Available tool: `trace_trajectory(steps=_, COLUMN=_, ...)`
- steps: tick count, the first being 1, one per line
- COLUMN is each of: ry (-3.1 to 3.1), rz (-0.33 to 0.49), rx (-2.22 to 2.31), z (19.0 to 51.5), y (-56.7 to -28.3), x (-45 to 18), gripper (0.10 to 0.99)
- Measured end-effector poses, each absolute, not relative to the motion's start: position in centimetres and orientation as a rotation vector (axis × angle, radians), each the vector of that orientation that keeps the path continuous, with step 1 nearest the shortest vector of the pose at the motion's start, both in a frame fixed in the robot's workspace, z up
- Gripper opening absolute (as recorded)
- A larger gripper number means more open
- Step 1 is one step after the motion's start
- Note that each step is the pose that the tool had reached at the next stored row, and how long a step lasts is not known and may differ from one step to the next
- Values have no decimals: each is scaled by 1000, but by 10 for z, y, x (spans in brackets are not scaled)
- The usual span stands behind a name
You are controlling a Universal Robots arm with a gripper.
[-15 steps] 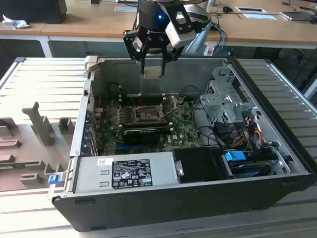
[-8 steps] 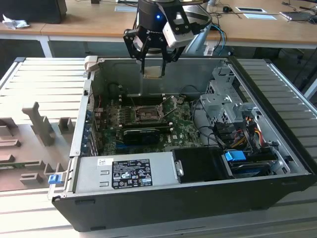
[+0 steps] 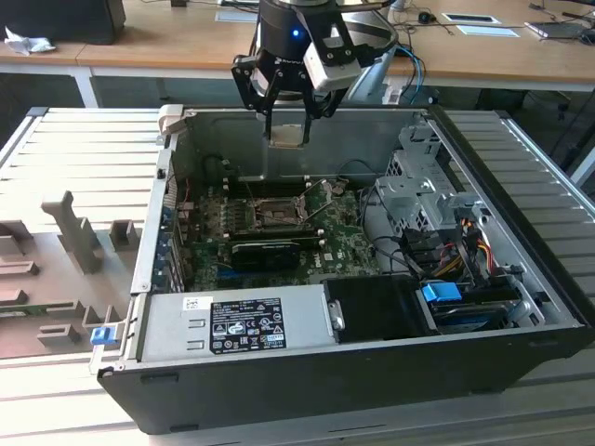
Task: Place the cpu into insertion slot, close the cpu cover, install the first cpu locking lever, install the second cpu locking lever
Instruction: 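Place the cpu into insertion slot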
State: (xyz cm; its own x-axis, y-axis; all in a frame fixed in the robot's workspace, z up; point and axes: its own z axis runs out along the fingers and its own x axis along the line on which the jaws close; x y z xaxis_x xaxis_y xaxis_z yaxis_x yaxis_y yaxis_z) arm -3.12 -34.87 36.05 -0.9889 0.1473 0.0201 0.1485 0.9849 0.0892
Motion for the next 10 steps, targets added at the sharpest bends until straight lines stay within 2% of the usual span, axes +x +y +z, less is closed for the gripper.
trace_trajectory(steps=10, ry=-3114, rz=-142, rx=-272, z=359, y=-349, x=-31, gripper=525)
